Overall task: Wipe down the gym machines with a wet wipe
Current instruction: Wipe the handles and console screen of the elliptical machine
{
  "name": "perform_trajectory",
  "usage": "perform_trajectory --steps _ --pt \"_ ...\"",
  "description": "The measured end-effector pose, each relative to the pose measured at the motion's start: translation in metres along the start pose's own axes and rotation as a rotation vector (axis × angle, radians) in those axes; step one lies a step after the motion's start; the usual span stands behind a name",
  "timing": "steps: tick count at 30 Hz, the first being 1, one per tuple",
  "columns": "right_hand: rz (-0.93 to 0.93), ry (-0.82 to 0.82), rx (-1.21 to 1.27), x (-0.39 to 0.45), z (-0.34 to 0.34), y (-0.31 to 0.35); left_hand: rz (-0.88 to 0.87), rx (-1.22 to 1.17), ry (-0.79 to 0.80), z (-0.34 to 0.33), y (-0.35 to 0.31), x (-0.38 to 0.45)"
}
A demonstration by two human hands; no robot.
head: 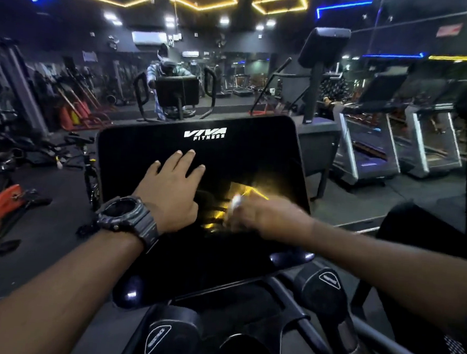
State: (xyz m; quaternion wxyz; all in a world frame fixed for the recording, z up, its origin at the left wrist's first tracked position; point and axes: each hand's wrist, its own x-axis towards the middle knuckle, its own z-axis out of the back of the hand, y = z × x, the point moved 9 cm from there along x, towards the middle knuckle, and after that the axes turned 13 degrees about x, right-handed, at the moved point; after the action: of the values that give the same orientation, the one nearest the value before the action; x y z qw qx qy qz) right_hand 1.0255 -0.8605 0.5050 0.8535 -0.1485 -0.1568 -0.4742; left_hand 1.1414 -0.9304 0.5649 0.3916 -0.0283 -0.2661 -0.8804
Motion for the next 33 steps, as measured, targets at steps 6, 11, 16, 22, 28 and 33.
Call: perform_trajectory --steps 6,11,16,22,28,33 --pt "-0.076 -0.175 -0.020 0.005 0.058 -0.051 0.118 -0.132 0.054 0.014 -0.023 0.014" --pt "-0.111 -0.284 -0.049 -0.021 0.019 -0.046 0.159 -0.173 0.061 0.005 -0.044 0.011" --pt "0.146 -0.032 -0.064 -0.061 -0.002 -0.019 0.139 -0.161 0.067 -0.003 -0.055 0.006" --pt "-0.224 -0.252 0.114 -0.088 0.021 -0.045 0.136 -0.146 0.059 -0.003 -0.053 0.004" --pt "-0.166 -0.137 0.026 -0.112 0.018 -0.054 0.112 -0.138 0.071 -0.005 -0.057 0.004" --pt "-0.223 -0.134 0.050 -0.128 0.003 -0.036 0.112 -0.138 0.075 -0.004 -0.053 0.001"
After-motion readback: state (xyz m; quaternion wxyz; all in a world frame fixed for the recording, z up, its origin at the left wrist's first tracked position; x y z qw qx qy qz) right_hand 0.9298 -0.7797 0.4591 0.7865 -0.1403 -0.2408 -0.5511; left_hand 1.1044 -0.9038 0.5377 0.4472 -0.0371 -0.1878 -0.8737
